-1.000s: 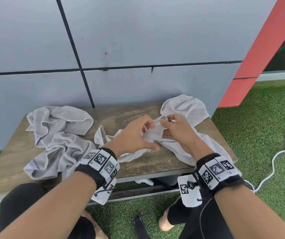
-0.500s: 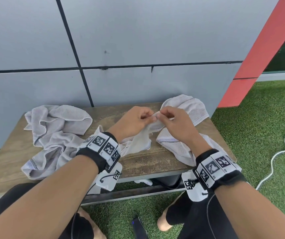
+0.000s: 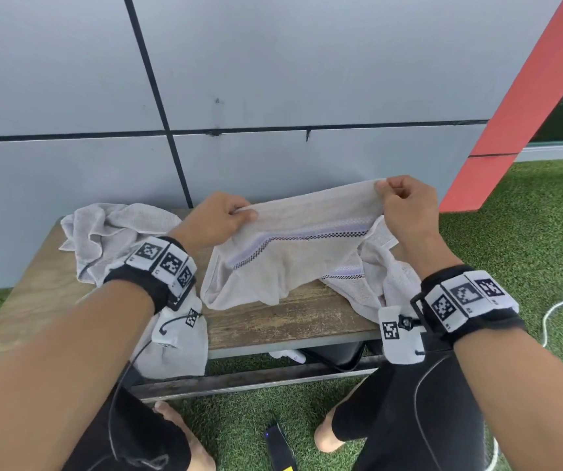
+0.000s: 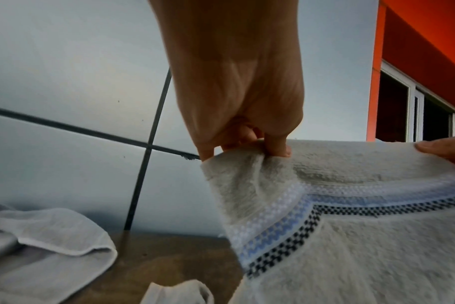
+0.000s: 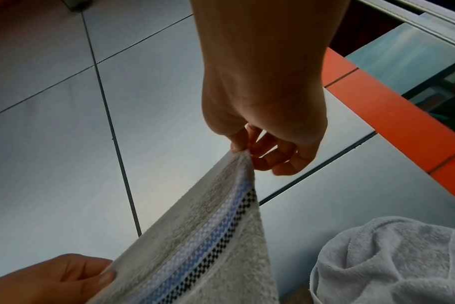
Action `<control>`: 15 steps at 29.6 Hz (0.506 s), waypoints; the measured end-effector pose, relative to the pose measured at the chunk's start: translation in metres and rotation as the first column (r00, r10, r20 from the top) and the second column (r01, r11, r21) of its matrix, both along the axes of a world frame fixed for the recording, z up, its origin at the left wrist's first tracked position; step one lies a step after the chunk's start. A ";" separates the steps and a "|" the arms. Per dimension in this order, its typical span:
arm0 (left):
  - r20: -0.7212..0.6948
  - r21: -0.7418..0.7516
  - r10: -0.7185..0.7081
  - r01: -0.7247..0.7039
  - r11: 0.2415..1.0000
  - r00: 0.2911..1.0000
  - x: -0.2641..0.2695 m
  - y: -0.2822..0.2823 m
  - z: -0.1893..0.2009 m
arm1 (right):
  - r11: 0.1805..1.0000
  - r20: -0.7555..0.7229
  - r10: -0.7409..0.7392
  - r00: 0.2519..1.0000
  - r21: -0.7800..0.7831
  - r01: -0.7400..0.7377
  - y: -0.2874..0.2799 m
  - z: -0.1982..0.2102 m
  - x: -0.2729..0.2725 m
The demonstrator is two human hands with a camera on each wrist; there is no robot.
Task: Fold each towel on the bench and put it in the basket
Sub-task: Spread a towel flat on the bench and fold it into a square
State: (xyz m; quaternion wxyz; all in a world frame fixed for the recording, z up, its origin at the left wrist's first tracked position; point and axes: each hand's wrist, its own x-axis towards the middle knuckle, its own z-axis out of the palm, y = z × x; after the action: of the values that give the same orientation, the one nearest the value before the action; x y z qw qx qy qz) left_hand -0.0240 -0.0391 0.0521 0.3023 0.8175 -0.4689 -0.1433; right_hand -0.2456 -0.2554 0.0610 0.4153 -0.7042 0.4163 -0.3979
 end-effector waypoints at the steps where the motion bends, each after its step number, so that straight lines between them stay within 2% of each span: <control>1: 0.016 0.010 0.021 -0.021 1.000 1.000 0.005 0.001 0.005 | 1.000 -0.005 -0.007 1.000 -0.003 0.007 -0.001 0.000 -0.001; 6: 0.035 -0.003 0.118 -0.118 0.993 0.992 0.033 0.016 0.021 | 1.000 -0.008 -0.007 1.000 0.005 0.007 0.002 -0.002 -0.003; 10: -0.013 0.056 0.163 -0.162 0.985 0.987 0.018 0.025 0.016 | 0.995 0.047 0.055 0.997 0.077 -0.059 0.022 -0.013 -0.002; 13: -0.146 0.051 0.177 -0.171 0.984 0.973 0.001 0.023 0.000 | 0.952 -0.034 0.263 0.964 0.170 -0.254 0.043 -0.028 0.001; 15: -0.232 0.028 0.150 -0.148 0.989 0.961 -0.005 0.022 -0.010 | 0.873 -0.121 0.469 0.875 0.211 -0.439 0.054 -0.036 0.001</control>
State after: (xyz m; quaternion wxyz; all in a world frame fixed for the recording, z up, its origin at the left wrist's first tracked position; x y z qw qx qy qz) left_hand -0.0289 -0.0167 0.0426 0.3608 0.8295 -0.3665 -0.2176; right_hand -0.2441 -0.2017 0.0250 0.5216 -0.7736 0.3060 -0.1892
